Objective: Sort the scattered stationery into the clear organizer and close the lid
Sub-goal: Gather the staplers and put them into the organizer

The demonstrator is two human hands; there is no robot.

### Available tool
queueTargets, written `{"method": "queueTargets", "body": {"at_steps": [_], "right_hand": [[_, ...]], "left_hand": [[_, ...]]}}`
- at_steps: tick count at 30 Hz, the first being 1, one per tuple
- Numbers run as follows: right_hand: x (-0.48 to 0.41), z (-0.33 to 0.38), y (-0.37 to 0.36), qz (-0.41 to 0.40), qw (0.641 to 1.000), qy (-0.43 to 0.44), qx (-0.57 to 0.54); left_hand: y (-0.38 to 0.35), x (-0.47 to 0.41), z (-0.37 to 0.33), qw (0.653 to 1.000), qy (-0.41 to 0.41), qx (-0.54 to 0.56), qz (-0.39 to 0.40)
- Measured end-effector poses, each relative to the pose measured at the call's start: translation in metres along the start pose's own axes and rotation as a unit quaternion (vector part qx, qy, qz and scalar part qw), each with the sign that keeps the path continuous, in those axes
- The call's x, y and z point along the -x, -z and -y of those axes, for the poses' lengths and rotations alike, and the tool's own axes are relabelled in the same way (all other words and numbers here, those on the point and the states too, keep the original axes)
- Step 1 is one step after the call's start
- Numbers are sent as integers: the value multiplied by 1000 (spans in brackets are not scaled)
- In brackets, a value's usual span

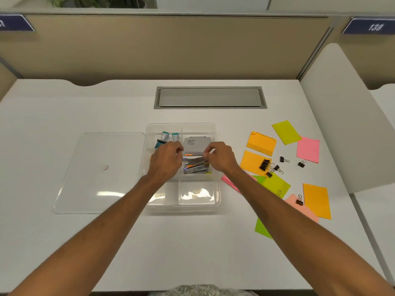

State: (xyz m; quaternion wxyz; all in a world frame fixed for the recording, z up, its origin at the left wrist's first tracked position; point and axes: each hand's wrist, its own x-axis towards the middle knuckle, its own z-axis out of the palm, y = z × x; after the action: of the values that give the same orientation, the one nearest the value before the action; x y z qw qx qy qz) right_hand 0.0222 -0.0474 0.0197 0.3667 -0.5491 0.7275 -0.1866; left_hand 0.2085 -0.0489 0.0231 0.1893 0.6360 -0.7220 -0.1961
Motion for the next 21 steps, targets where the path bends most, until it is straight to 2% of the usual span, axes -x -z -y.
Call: {"method": "queueTargets", "body": {"at_steps": [11, 16, 21], "right_hand": [[-1, -1, -15, -32, 986, 63, 152], [1, -2, -16, -33, 960, 120, 252], [8, -1, -16, -44, 947, 169, 268]], "left_hand": [[-8, 2, 7, 1000, -9, 15, 12], [-8, 3, 4, 1000, -20, 12, 19], [-9, 3, -4, 1000, -25, 9, 14]]}}
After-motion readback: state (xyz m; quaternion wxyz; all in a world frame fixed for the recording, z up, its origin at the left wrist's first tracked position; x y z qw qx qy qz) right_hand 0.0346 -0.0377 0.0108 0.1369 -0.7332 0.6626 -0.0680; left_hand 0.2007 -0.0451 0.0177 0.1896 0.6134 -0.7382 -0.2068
